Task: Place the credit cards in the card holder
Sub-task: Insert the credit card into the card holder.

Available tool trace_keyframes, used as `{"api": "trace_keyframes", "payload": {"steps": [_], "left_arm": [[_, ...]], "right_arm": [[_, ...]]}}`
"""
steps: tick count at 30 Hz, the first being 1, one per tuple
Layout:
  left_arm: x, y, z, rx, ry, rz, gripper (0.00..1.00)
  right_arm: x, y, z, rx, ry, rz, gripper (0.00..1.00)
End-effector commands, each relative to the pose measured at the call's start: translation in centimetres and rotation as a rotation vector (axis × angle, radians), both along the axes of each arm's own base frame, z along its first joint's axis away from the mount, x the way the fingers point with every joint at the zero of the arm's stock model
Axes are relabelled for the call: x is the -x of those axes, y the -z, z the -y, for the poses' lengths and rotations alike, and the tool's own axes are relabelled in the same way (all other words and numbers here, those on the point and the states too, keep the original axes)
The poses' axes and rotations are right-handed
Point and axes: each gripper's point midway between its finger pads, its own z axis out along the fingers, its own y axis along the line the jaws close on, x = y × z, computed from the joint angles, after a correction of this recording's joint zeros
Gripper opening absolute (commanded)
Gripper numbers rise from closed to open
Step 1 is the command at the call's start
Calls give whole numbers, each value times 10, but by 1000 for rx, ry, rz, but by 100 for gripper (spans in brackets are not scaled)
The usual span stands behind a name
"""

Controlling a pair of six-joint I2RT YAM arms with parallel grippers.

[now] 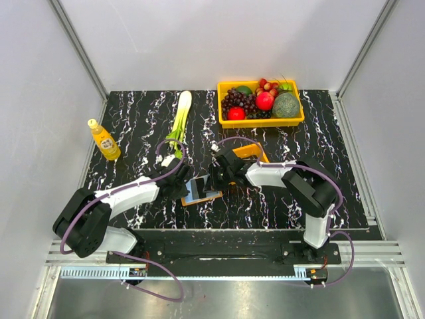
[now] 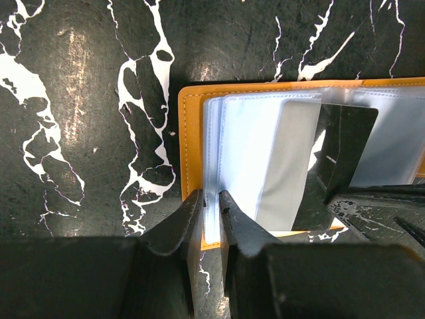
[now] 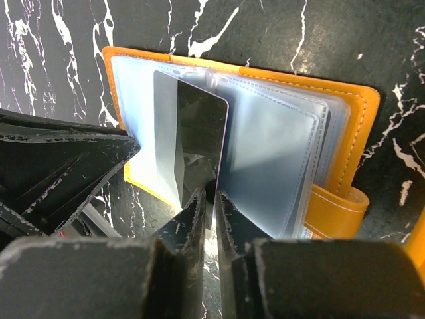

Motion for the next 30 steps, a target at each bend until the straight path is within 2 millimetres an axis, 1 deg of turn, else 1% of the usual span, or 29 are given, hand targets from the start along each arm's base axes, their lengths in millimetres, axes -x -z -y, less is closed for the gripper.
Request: {"api": "trace_keyframes", "payload": {"steps": [1,5,6,7,8,11,13,17,23,25,27,30], "left_arm": [[39,38,-27,-109,16,-162,18],[38,37,-27,-107,17,-158,18],[38,37,-27,-110,14,-153,18],[38,36,-28,-110,13,-151,18],[37,35,-28,-109,11,-146,18],[37,34,-29,-110,9,-140,18],[36,34,-28,-106,5,-137,21],[35,32,-28,-100,3,-124,22],[32,29,-24,-78,7,-109,22],[32,29,-24,-76,7,-106,22],[32,28,-23,-71,10,-103,22],[31,28,-22,-60,6,-93,23]], "right_arm": [[5,15,1,41,-49,-21,15],[9,17,-4,40,-112,-18,12],[9,17,-3,52,-123,-15,10],[8,20,0,68,-125,-13,10],[8,20,0,70,-132,-7,12],[9,19,-4,63,-160,-10,13],[10,16,-8,49,-178,-6,15],[11,9,-14,31,-200,8,16],[14,12,-23,17,-216,-5,17],[14,8,-26,-4,-216,1,19],[13,6,-29,-15,-214,9,19],[11,6,-33,-23,-221,6,20]]}}
